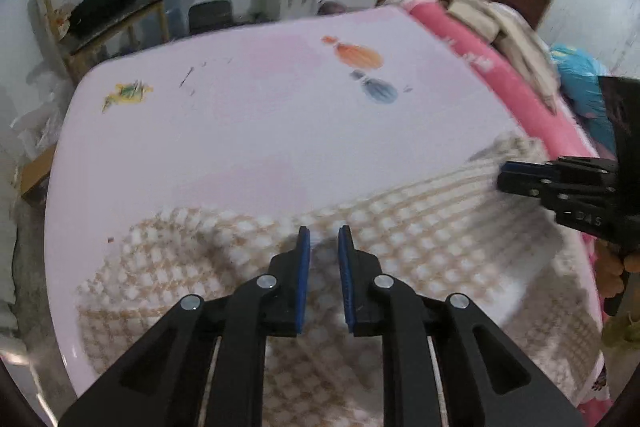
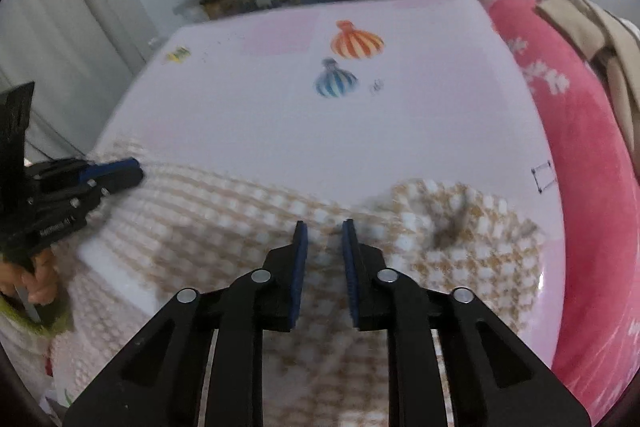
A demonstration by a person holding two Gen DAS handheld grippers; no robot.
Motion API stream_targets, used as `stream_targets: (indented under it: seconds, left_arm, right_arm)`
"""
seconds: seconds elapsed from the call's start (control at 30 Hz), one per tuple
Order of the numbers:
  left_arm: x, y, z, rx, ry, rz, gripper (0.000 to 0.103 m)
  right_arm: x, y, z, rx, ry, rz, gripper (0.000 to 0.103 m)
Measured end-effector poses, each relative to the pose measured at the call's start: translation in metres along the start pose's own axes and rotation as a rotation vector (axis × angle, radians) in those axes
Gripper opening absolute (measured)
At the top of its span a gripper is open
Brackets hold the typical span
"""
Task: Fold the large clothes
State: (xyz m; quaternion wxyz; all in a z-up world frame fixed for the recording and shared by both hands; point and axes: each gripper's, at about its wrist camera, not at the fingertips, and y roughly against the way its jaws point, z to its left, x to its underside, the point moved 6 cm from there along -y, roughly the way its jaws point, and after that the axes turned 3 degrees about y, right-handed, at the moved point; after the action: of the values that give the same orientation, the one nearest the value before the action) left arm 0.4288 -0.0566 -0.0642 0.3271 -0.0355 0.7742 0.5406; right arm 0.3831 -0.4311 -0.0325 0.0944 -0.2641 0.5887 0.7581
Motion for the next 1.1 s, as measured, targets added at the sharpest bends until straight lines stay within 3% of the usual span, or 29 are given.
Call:
stream_targets:
  seconds: [0.07, 0.13, 0.17, 0.27, 0.3, 0.5, 0.7, 0.77, 0.83, 0.93, 1.0, 1.1]
  left_arm:
    - [-0.001, 0.011, -0.021, 0.089, -0.055, -0.032, 0.014]
    - [0.005, 0.013, -0.046, 0.159, -0.131, -0.013, 0.014]
    - [0.009, 0.009, -0.054, 0.163, -0.158, 0.005, 0.014]
    - [0.038, -0.011, -0.062, 0.063, -0.262, 0.092, 0.014]
    - [0.046, -0.007, -0.059, 0.056, -0.276, 0.07, 0.015]
    - [0.065, 0.02, -0.026, 0.057, -0.164, 0.071, 0.015]
    - [0.048, 0.044, -0.033, 0.089, -0.11, -0.014, 0.019]
    - [0.046, 0.03, -0.034, 0.044, -0.093, 0.014, 0.029]
    - [0.056, 0.001, -0.026, -0.037, -0.06, 0.098, 0.034]
    - [0.058, 0.01, -0.027, -0.052, -0.027, 0.067, 0.034]
    - [0.063, 0.031, -0.028, -0.056, -0.012, 0.047, 0.037]
    - [0.077, 0.067, -0.024, -0.06, 0.029, 0.001, 0.045]
  right_arm:
    - [-0.006, 0.008, 0.02, -0.08, 0.025, -0.037, 0.021]
    - [-0.006, 0.008, 0.036, -0.119, 0.071, -0.035, 0.024]
    - [-0.005, 0.002, 0.042, -0.121, 0.096, -0.018, 0.026]
    - [0.016, -0.013, 0.046, -0.09, 0.156, 0.027, 0.027]
    - [0.025, -0.007, 0.045, -0.091, 0.171, 0.02, 0.027]
    - [0.055, 0.028, 0.03, -0.075, 0.127, 0.043, 0.027]
    - [0.026, 0.041, 0.037, -0.026, 0.108, -0.052, 0.037]
    - [0.025, 0.021, 0.038, 0.021, 0.094, -0.022, 0.041]
    - [0.035, -0.008, 0.035, 0.062, 0.062, 0.047, 0.042]
    - [0.037, 0.008, 0.047, 0.136, 0.085, 0.038, 0.042]
    - [0.041, 0.024, 0.055, 0.089, 0.066, 0.016, 0.051]
    - [0.058, 0.058, 0.065, 0.091, 0.06, -0.045, 0.063]
